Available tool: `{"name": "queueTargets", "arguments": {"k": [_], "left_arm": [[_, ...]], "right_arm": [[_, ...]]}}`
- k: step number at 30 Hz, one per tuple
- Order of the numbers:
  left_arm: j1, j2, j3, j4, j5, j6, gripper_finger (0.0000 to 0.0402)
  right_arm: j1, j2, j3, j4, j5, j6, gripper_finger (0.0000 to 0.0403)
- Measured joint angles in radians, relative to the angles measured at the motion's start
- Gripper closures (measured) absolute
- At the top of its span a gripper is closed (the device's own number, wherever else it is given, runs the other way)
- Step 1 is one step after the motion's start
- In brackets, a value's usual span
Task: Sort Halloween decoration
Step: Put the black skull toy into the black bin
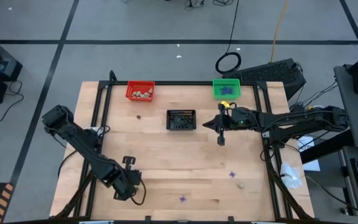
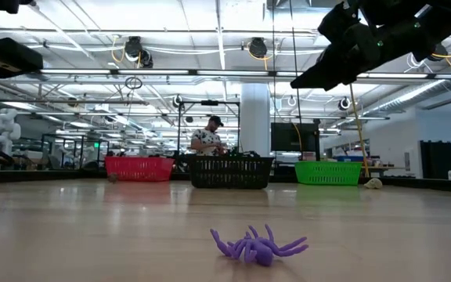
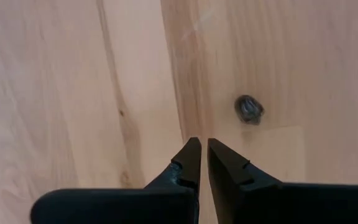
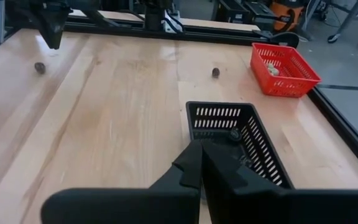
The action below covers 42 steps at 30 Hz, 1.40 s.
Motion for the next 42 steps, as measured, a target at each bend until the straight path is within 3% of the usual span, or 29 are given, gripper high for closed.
{"name": "queueTargets", "arguments": {"k": [17,21,26,39,42], "left_arm": [[0.004,0.001,0.0,-0.016,0.05,-0.076,0.0376],[0.004,0.001,0.0,0.002,0.1,-0.078,0.0377],[0.013,0.001,0.0,0.042,0.111,-0.158,0.0372],[0.022,0.001,0.0,0.04,0.114,-0.208,0.0226],[0.027,0.0,0.001,0.029,0.114,-0.198,0.021]], "right_arm": [[0.0,0.0,0.0,0.075,-0.002,-0.072,0.0403],[0.0,0.0,0.0,0.074,-0.002,-0.094,0.0403],[0.0,0.0,0.0,0.073,-0.002,-0.104,0.0403],[0.0,0.0,0.0,0.043,-0.007,-0.096,0.0403],[-0.005,0.003,0.0,0.045,-0.072,-0.113,0.0403]]}}
